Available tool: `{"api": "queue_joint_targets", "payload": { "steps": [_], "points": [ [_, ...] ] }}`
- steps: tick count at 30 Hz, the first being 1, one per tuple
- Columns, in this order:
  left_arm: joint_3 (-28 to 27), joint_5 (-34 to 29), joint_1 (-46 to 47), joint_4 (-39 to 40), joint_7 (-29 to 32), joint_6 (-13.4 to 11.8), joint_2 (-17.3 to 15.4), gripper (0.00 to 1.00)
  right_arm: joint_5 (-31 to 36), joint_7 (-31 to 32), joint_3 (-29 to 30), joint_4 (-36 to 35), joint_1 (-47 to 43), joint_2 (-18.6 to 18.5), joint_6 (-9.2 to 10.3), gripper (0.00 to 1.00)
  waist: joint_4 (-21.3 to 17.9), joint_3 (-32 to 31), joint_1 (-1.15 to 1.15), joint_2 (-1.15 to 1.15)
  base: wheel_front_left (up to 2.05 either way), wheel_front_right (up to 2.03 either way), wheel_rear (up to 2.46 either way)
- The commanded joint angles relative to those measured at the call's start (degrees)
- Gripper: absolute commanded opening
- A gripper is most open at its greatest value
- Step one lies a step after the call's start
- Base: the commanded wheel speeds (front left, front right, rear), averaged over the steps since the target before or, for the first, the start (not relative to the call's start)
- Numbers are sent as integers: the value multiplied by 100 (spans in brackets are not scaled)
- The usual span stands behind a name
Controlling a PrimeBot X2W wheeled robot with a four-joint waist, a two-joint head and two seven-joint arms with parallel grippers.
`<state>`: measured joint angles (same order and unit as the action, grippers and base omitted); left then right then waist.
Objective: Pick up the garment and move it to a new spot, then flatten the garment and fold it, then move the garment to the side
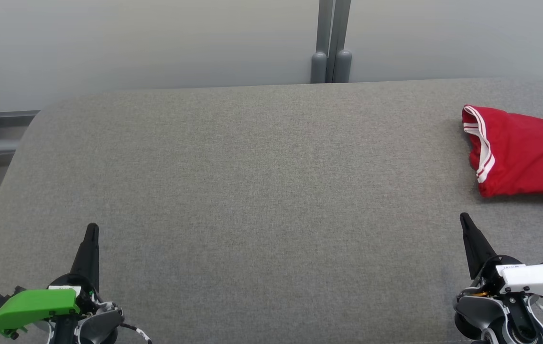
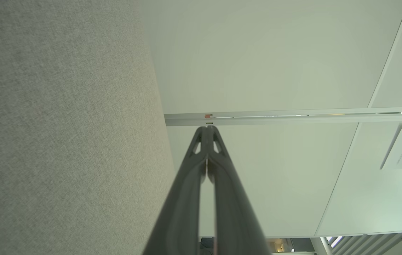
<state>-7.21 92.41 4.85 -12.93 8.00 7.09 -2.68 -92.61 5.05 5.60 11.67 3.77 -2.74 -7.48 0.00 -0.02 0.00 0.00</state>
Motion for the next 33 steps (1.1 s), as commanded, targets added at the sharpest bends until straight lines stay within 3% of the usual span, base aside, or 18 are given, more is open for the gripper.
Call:
{"api": "queue_joint_targets", "payload": {
  "steps": [1,33],
  "points": [
    [-15,2,93,22,7,32,-38,0,-19,39,13,-22,30,-26,-2,0,0,0,0,0,0,0,0],
    [-14,3,93,22,6,32,-38,0,-19,39,13,-22,30,-26,-2,0,0,0,0,0,0,0,0]
  ]
}}
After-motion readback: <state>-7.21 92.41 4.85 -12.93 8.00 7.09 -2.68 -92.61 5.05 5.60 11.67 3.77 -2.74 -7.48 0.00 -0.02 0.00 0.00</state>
